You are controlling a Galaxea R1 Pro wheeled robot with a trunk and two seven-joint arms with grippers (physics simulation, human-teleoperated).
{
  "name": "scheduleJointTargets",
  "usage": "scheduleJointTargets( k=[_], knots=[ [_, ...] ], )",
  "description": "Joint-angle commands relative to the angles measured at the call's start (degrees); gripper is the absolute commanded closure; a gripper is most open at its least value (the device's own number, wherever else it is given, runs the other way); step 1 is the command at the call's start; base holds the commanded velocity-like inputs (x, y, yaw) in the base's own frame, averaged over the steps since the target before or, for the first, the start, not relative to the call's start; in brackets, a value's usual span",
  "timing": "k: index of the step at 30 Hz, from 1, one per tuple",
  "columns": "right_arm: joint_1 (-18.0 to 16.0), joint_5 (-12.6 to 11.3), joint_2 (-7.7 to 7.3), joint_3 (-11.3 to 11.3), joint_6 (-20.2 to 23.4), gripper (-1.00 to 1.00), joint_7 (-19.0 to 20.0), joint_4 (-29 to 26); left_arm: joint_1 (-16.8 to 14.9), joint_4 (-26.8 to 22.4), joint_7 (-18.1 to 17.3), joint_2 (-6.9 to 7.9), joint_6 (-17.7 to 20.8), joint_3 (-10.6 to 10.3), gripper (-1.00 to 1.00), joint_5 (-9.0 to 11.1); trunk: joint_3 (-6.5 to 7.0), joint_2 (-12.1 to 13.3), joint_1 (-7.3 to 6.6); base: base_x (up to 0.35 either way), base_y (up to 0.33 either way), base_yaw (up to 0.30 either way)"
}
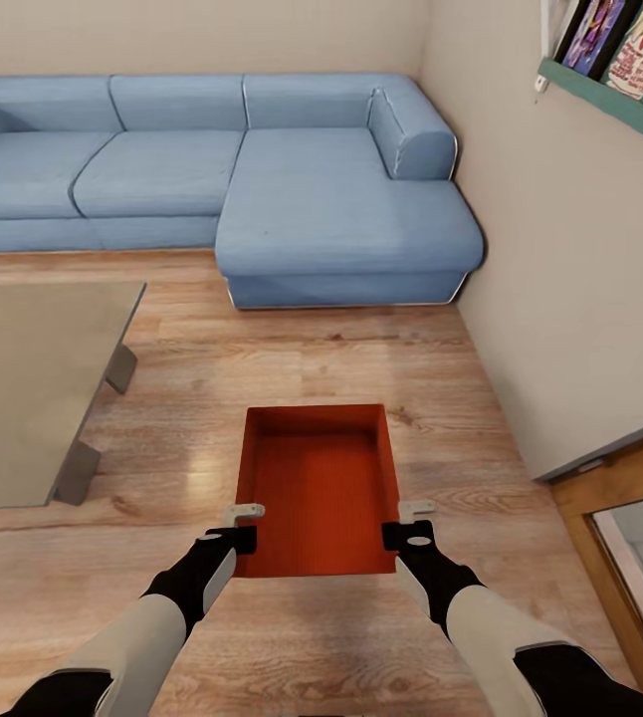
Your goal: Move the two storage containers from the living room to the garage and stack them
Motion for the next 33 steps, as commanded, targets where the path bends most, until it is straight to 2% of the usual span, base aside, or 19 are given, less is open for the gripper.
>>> scheduleJointTargets(
  k=[1,33],
  knots=[
    [0.00,-0.99,-0.41,1.15,0.29,1.00,-0.14,0.24,-0.03,-0.51,0.22,0.03,0.27,-0.29,1.00,0.25,0.15,0.40,-0.23,0.000,0.000,0.000],
    [0.00,-0.34,-0.32,1.39,0.30,1.00,-0.05,0.18,-0.03,-0.73,0.16,0.12,0.12,-0.33,1.00,0.25,5.90,13.23,-7.26,0.000,0.000,0.000]
  ],
)
